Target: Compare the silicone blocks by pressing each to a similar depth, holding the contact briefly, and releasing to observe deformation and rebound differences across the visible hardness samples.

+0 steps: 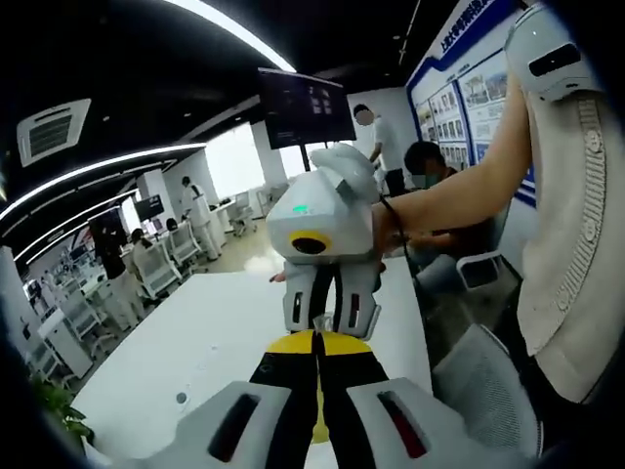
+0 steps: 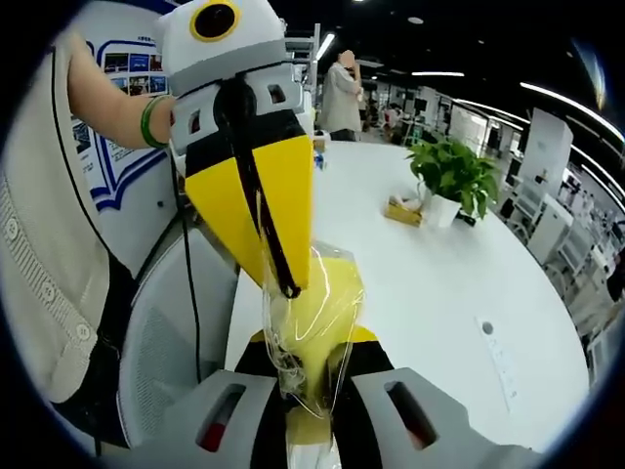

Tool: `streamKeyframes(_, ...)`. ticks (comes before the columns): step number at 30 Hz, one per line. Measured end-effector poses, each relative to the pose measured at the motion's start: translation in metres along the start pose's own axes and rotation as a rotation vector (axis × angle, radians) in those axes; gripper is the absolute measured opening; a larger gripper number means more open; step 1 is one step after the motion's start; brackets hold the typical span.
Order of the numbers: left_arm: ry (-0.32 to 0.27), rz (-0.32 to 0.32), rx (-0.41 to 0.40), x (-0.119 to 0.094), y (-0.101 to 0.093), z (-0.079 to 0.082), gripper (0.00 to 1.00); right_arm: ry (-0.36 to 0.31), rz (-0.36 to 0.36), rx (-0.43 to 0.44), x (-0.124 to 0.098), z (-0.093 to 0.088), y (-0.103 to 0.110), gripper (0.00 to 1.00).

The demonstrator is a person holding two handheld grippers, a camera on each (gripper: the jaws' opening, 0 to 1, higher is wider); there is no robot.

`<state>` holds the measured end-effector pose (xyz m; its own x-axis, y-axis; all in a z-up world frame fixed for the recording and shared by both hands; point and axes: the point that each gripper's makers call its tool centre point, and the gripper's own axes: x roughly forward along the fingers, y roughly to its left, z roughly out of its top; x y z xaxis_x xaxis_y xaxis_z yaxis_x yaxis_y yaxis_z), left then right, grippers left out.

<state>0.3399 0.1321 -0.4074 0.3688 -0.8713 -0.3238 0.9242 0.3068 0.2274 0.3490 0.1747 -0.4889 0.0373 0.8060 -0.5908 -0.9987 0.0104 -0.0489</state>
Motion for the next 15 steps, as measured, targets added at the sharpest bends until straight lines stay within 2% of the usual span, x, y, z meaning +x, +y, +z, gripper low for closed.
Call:
streamKeyframes(5, 0.019, 0.008, 0.017, 0.0002, 0.0003, -0.0009, 0.00, 0.001, 0.006, 0.000, 0.0009, -0.0009, 0.0000, 0.03)
streamKeyframes(11, 0.031, 0.010, 0.000, 0.0014, -0.0001, -0.0032, 0.00, 0.007, 0.008, -0.007, 0.0019, -0.0035, 0.0002, 0.04)
streamKeyframes(15, 0.043, 0.023, 0.014, 0.0018, -0.0006, -0.0025, 0.00, 0.002, 0.011, 0.027, 0.0015, -0.0036, 0.0013, 0.05)
